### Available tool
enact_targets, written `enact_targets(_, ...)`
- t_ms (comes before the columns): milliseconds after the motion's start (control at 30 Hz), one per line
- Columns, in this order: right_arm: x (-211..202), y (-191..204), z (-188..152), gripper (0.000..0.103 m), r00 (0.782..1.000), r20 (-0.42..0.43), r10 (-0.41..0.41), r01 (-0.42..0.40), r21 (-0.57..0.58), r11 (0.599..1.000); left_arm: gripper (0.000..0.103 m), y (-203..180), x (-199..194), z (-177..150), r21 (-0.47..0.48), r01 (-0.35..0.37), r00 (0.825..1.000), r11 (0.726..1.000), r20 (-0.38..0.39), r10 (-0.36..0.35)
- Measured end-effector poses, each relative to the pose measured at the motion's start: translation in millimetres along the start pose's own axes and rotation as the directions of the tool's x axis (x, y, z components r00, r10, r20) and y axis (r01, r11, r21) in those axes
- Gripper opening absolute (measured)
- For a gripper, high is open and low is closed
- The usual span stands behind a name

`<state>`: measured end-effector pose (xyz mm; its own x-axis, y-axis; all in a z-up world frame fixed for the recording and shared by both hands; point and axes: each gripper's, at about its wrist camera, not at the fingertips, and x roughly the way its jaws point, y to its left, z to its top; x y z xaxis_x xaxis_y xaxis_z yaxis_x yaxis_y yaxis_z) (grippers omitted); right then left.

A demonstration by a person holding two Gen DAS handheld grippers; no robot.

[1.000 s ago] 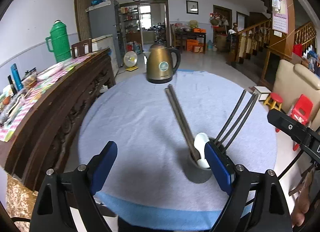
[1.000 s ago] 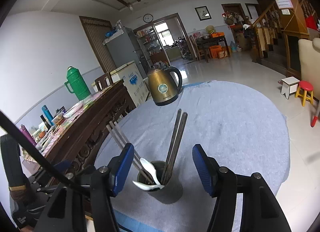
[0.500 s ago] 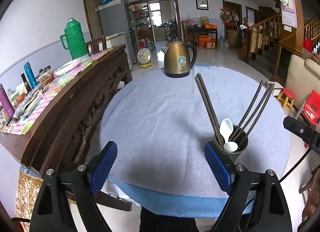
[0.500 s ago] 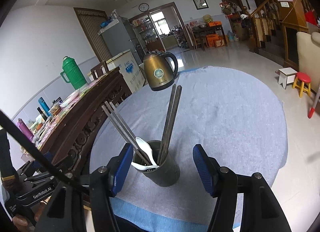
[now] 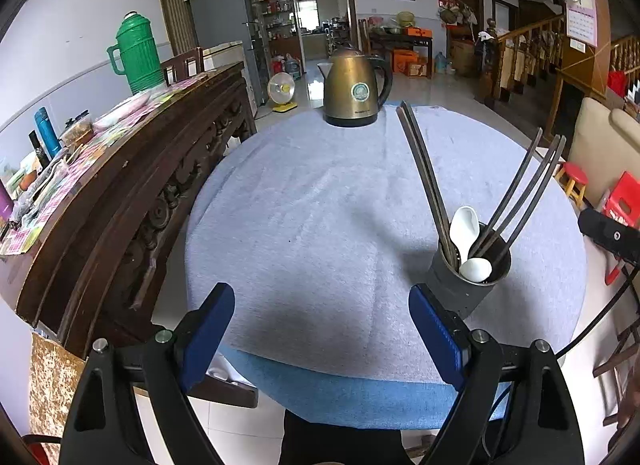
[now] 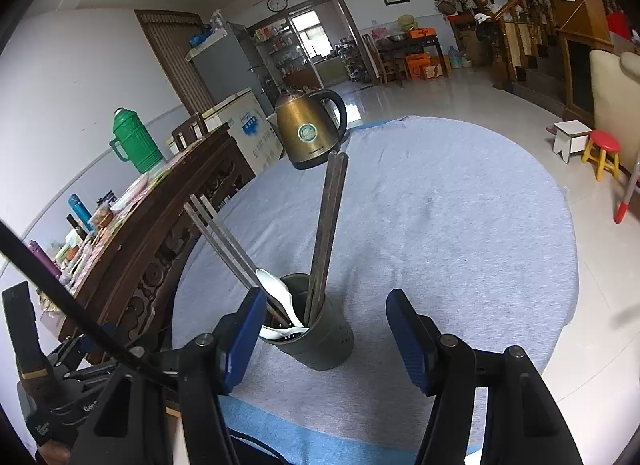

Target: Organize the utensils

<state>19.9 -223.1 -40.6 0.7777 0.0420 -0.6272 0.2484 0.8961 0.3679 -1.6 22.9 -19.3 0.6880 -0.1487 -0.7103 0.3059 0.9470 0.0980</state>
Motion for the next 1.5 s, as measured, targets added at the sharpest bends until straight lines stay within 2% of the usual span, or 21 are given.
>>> enact_targets(133, 3.6, 4.7, -3.9, 0.067, 1.000, -0.019, 0.015, -0.015, -0.001, 1.000, 0.089, -3.9, 1.1, -2.4, 0.002, 0.011, 1.000, 1.000, -0.021, -0.011)
enact_targets(300, 4.6, 17.1, -13.4, 0.067, 0.999, -0.035, 0.024, -0.025, -0.037, 0.999, 0.089, -6.4, -5.0, -5.2, 0.004, -0.016, 1.000, 1.000, -0.015, 0.016)
enact_targets(767, -24.9, 30.1, -38.2, 0.068, 0.998, -0.033, 0.047, -0.049, -0.045, 0.998, 0.089, -7.5, -47.8, -16.3, 0.001, -0.059, 0.998, 0.998, 0.036, 0.058)
enact_targets(1033, -41.2, 37.8, -45.6, 0.069, 1.000, -0.012, 0.014, -0.015, -0.067, 0.998, 0.089, -2.5, -58.8, -19.0, -0.002, -0.086, 0.995, 0.996, 0.056, 0.086)
enact_targets(1500, -34.7, 48.3, -50.9, 0.069, 0.999, -0.041, -0.011, 0.008, -0.075, 0.997, 0.089, 13.8, -59.7, -26.2, -0.027, -0.119, 0.991, 0.993, 0.056, 0.120)
